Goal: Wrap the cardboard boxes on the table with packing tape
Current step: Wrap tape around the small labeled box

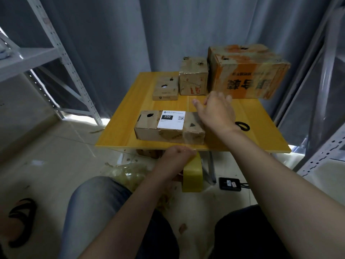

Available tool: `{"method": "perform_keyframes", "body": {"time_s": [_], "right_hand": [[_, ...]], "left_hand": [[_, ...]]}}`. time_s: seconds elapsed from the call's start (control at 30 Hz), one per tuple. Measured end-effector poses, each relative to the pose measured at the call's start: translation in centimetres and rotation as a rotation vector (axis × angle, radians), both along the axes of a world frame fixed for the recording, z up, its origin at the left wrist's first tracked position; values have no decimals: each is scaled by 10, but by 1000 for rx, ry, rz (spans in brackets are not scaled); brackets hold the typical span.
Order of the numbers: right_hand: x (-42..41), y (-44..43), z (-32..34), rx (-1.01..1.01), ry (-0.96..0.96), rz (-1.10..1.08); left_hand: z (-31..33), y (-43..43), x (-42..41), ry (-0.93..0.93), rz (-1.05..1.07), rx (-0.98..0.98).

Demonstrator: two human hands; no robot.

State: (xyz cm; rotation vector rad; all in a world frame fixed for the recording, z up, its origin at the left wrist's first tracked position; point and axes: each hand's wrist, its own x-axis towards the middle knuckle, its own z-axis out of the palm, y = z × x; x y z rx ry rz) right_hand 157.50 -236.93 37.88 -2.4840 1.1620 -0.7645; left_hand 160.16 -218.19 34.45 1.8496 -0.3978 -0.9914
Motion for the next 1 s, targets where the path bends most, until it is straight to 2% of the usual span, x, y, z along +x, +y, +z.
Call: {"method": "perform_keyframes", "body": {"time_s": [0.07,0.13,0.23,0.3,0.43,0.57,0.6,0.63,0.7,0.77,0.8,0.87,0.93,1.0], "right_hand": [[-14,7,10,117,70,-4],[-30,17,21,280,232,32],[-57,38,25,720,451,156],[-70,49,13,889,508,227],[-81,59,-21,1031,235,230],[-79,62,-36,1028,139,191],[-79,62,-37,1029,136,187],[-80,62,-37,1029,136,186],[-81,62,-37,1041,136,195],[-83,63,-37,1062,127,211],[-83,65,-36,1077,121,220],[-83,69,-35,1103,110,233],[-83,74,-37,1125,111,232],[-83,78,-42,1168,101,226]], "left_hand": [[1,0,-4,-1,-2,-9],[5,0,-10,18,9,-21],[9,1,-16,11,14,-42],[13,4,-21,-4,-2,-61],[19,5,-30,22,-56,-42],[13,11,-26,-10,-97,26],[12,14,-22,-111,-121,69],[12,17,-16,-298,-142,120],[14,21,5,-837,-136,190],[20,21,29,-1271,-122,113],[23,20,42,-1394,-159,76],[24,16,63,-1458,-330,135],[14,13,72,-1448,-460,287],[-2,10,71,-1491,-434,339]]}}
